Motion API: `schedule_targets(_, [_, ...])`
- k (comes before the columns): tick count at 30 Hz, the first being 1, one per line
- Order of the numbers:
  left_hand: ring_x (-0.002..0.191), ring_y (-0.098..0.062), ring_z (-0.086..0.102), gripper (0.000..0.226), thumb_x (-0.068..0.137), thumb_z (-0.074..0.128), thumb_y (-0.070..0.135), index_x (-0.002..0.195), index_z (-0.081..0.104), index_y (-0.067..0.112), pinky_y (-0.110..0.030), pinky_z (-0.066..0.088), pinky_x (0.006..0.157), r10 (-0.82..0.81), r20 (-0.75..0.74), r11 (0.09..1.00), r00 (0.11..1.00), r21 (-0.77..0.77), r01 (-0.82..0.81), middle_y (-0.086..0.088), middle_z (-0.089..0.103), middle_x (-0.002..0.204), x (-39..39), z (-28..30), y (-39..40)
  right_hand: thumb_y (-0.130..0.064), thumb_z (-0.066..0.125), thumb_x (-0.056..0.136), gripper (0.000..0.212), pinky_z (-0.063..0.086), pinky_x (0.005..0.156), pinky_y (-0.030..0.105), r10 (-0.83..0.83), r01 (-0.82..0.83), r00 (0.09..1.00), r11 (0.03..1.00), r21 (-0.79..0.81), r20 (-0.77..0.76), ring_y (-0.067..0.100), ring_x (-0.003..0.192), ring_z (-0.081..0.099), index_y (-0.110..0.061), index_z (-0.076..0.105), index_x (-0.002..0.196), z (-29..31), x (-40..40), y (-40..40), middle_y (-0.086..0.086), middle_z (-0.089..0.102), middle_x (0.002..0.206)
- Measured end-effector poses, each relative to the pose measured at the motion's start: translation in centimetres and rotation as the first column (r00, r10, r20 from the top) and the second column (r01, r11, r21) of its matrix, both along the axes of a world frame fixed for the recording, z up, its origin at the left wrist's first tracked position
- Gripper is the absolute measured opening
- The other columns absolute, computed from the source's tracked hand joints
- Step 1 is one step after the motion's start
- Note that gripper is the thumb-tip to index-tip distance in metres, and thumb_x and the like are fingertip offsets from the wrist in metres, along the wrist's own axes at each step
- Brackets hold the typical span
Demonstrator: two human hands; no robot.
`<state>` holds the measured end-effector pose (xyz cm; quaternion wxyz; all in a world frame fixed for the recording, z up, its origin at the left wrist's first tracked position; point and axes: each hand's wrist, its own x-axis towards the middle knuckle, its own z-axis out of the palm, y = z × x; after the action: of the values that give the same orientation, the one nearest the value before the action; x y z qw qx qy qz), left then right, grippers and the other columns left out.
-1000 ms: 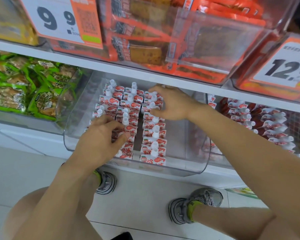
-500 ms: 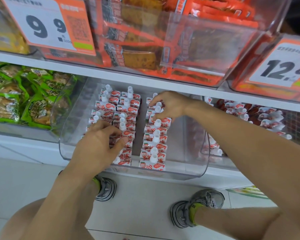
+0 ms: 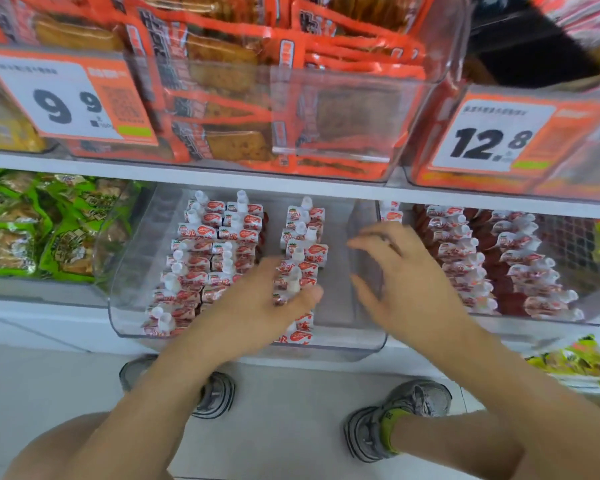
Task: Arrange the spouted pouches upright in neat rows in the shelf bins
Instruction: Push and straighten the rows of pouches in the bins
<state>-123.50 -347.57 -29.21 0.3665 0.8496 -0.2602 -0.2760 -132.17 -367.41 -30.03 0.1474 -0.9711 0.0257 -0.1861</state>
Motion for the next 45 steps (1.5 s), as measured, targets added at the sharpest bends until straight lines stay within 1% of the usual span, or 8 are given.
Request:
schedule_targets(7, [0.122, -0.025, 0.051, 0.076, 0.093, 0.044, 0.059, 0.151, 0.021, 0.015, -0.029, 0.034, 0.093, 0.235, -0.135, 0.964, 0.963, 0.158, -0.213, -0.008, 0.044, 0.146, 0.8, -4.0, -3.9, -0.016, 0.078, 0.078, 0.059, 0.052, 0.074, 0.023, -0.309, 0.266, 0.951, 0.820, 0.507, 0.000, 0.003, 0.079, 0.060, -0.031, 0.050, 0.128, -4.8, -7.0, 3.4, -0.010, 0.045, 0.118])
schedule_targets(14, [0.138, -0.021, 0.035, 0.086, 0.096, 0.047, 0.054, 0.155, -0.002, 0.016, -0.021, 0.024, 0.093, 0.124, -0.241, 0.968, 0.963, 0.241, -0.065, -0.003, 0.023, 0.159, 0.5, -3.8, -4.8, -0.010, 0.069, 0.088, 0.066, 0.058, 0.073, 0.017, -0.263, 0.199, 0.964, 0.610, 0.767, -0.041, -0.001, 0.109, 0.060, -0.048, 0.043, 0.134, -6.2, -7.3, 3.6, -0.011, 0.062, 0.123])
schedule_targets(21, [0.097, 0.012, 0.050, 0.091, 0.079, 0.076, 0.044, 0.146, 0.015, 0.033, -0.002, 0.042, 0.067, -0.064, -0.284, 0.977, 0.957, 0.178, 0.119, 0.032, 0.046, 0.112, 1.1, -3.1, -3.2, -0.011, 0.069, 0.088, 0.066, 0.055, 0.071, 0.013, -0.253, 0.180, 0.967, 0.575, 0.798, -0.036, 0.002, 0.110, 0.060, -0.051, 0.044, 0.134, -6.6, -7.5, 3.3, -0.011, 0.059, 0.125])
schedule_targets(26, [0.127, -0.002, 0.048, 0.111, 0.069, 0.085, 0.046, 0.149, 0.009, 0.038, -0.020, 0.046, 0.098, -0.135, -0.363, 0.989, 0.922, 0.013, 0.150, 0.026, 0.045, 0.139, 0.1, -4.6, -4.5, -0.013, 0.071, 0.089, 0.062, 0.057, 0.071, 0.016, -0.253, 0.160, 0.967, 0.552, 0.818, -0.018, 0.003, 0.111, 0.061, -0.046, 0.047, 0.135, -6.6, -7.5, 3.3, -0.012, 0.060, 0.126])
schedule_targets(36, [0.103, 0.007, 0.061, 0.084, 0.075, 0.081, 0.016, 0.138, 0.030, 0.039, -0.023, 0.056, 0.083, -0.140, -0.434, 0.990, 0.890, -0.086, 0.114, 0.019, 0.055, 0.126, 0.8, -4.8, -5.2, -0.011, 0.069, 0.090, 0.059, 0.059, 0.074, 0.021, -0.245, 0.148, 0.969, 0.532, 0.834, -0.016, 0.004, 0.112, 0.062, -0.041, 0.049, 0.136, -6.6, -7.5, 3.2, -0.013, 0.061, 0.125])
schedule_targets(39, [0.105, -0.002, 0.064, 0.094, 0.067, 0.086, 0.039, 0.143, 0.032, 0.033, -0.029, 0.058, 0.083, -0.071, -0.520, 0.997, 0.851, -0.059, 0.048, 0.014, 0.052, 0.130, 2.1, -4.3, -4.5, -0.013, 0.070, 0.090, 0.058, 0.058, 0.075, 0.019, -0.239, 0.149, 0.971, 0.526, 0.837, -0.023, 0.003, 0.112, 0.062, -0.041, 0.049, 0.136, -6.7, -7.5, 3.2, -0.012, 0.061, 0.126])
schedule_targets(42, [0.121, -0.022, 0.057, 0.128, 0.045, 0.076, 0.079, 0.150, 0.026, 0.027, -0.043, 0.048, 0.102, 0.227, -0.298, 0.974, 0.927, 0.069, -0.216, 0.002, 0.044, 0.147, 4.2, -4.7, -4.5, -0.015, 0.071, 0.089, 0.059, 0.057, 0.075, 0.017, -0.228, 0.143, 0.973, 0.528, 0.837, -0.023, 0.003, 0.112, 0.062, -0.040, 0.048, 0.137, -6.7, -7.6, 2.9, -0.013, 0.061, 0.126])
schedule_targets(45, [0.143, -0.019, 0.030, 0.115, 0.066, 0.064, 0.079, 0.154, 0.012, 0.029, -0.039, 0.024, 0.118, 0.363, -0.243, 0.926, 0.899, -0.016, -0.378, 0.007, 0.025, 0.158, 5.5, -5.2, -6.9, -0.014, 0.072, 0.088, 0.059, 0.057, 0.074, 0.016, -0.231, 0.137, 0.973, 0.534, 0.835, -0.012, 0.003, 0.112, 0.062, -0.038, 0.049, 0.137, -6.8, -7.5, 2.8, -0.012, 0.061, 0.126])
